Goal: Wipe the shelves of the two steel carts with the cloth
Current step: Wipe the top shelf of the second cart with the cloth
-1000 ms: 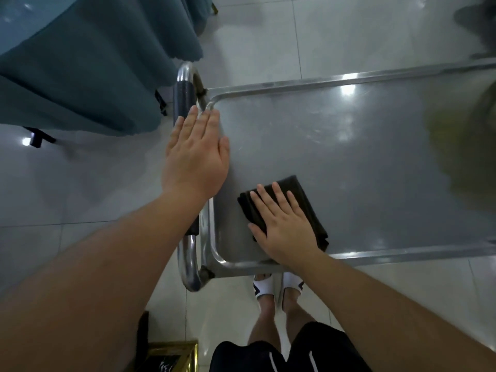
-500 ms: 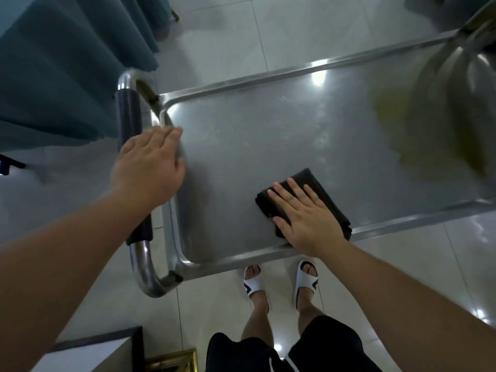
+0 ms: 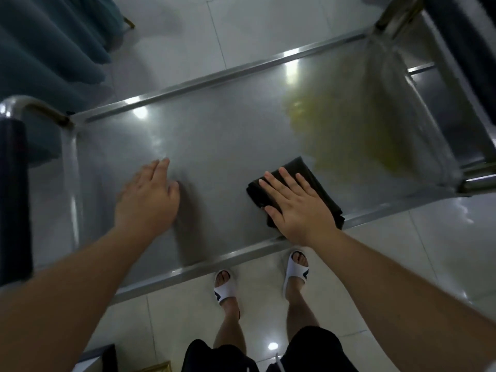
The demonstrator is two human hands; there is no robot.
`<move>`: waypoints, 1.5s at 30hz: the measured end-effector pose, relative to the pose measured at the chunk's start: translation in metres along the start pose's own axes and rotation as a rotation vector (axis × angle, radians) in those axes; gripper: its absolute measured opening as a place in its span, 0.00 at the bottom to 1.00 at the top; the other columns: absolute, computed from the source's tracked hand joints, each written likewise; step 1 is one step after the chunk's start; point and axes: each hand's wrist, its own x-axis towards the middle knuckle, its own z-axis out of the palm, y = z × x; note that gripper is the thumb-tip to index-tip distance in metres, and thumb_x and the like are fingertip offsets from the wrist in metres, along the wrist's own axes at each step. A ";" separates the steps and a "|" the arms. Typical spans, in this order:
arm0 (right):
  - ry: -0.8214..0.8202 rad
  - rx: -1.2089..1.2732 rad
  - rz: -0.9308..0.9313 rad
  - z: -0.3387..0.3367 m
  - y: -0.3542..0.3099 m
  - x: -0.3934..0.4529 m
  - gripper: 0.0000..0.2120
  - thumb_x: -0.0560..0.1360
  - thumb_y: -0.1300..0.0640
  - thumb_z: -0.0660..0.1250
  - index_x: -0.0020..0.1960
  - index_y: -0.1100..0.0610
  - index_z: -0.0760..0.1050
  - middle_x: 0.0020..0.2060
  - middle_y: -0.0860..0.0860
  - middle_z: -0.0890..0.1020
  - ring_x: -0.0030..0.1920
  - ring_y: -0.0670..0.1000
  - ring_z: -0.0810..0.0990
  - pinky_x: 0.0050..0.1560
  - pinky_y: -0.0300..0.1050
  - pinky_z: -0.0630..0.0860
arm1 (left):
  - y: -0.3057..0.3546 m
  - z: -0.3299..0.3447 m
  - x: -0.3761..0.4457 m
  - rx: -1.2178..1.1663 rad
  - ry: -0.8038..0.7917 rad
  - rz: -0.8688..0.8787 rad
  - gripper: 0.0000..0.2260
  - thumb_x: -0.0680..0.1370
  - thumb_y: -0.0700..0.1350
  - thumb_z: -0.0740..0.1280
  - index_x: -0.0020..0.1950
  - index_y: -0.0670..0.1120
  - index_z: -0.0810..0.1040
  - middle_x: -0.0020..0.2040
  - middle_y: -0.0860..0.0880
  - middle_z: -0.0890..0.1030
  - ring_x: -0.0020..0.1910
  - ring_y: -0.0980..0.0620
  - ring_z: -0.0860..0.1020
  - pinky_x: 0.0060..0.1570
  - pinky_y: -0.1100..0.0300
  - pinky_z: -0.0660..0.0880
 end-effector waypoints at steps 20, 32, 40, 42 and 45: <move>0.080 -0.009 0.387 -0.062 0.269 -0.045 0.30 0.84 0.40 0.47 0.84 0.44 0.51 0.84 0.43 0.53 0.84 0.49 0.47 0.83 0.57 0.45 | 0.121 0.085 0.035 -0.134 0.204 -0.217 0.28 0.87 0.53 0.52 0.86 0.47 0.52 0.87 0.45 0.51 0.86 0.46 0.48 0.83 0.47 0.45; 0.152 0.145 0.442 -0.014 0.034 0.017 0.32 0.84 0.40 0.49 0.85 0.51 0.55 0.84 0.49 0.55 0.84 0.55 0.48 0.82 0.60 0.49 | 0.119 0.107 0.038 -0.197 0.302 -0.230 0.29 0.84 0.53 0.51 0.86 0.49 0.57 0.86 0.49 0.57 0.85 0.49 0.52 0.83 0.51 0.45; 0.008 -0.070 -0.345 -0.025 0.042 0.084 0.29 0.84 0.42 0.52 0.84 0.45 0.56 0.83 0.43 0.57 0.84 0.50 0.50 0.82 0.56 0.45 | 0.117 0.108 0.038 -0.205 0.275 -0.217 0.30 0.84 0.53 0.50 0.86 0.50 0.56 0.87 0.50 0.55 0.85 0.51 0.50 0.83 0.50 0.45; 0.044 -0.084 -0.299 -0.036 0.085 0.090 0.28 0.84 0.43 0.54 0.84 0.45 0.59 0.82 0.43 0.60 0.83 0.50 0.53 0.82 0.56 0.46 | 0.116 0.109 0.038 -0.205 0.278 -0.219 0.30 0.83 0.53 0.50 0.86 0.50 0.56 0.87 0.50 0.55 0.85 0.50 0.51 0.83 0.50 0.45; 0.048 -0.094 -0.048 -0.060 0.167 0.096 0.29 0.82 0.43 0.51 0.84 0.45 0.58 0.82 0.44 0.61 0.83 0.51 0.55 0.82 0.56 0.49 | 0.116 0.109 0.038 -0.205 0.279 -0.212 0.30 0.83 0.53 0.51 0.86 0.49 0.56 0.87 0.49 0.55 0.85 0.49 0.51 0.83 0.50 0.44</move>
